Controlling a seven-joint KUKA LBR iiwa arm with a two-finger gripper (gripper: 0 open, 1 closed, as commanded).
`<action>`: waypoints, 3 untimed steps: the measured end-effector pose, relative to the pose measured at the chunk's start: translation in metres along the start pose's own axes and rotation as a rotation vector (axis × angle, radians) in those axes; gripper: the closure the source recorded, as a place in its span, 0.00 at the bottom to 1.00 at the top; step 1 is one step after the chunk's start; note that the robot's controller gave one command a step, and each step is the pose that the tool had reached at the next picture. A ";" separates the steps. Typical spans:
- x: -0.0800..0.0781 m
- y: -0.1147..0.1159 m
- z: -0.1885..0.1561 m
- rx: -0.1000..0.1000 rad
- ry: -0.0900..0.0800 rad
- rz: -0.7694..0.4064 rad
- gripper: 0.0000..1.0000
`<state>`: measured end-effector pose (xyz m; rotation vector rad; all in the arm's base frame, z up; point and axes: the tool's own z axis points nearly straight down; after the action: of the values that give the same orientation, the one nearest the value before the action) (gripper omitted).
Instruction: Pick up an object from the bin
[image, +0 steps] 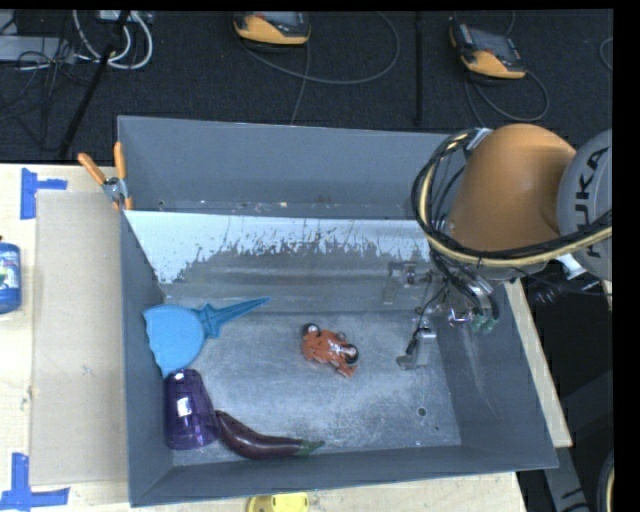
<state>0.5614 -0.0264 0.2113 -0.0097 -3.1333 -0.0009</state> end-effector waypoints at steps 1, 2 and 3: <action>-0.001 0.000 -0.005 0.000 -0.008 -0.001 0.00; -0.008 0.020 0.049 0.000 -0.013 0.084 0.00; -0.019 0.047 0.060 0.001 -0.004 -0.004 0.00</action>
Offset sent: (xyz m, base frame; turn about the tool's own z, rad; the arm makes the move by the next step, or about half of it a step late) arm 0.0158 0.0556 -0.1413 0.2250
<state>0.5802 0.0201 0.1515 -0.0033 -3.1376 0.0003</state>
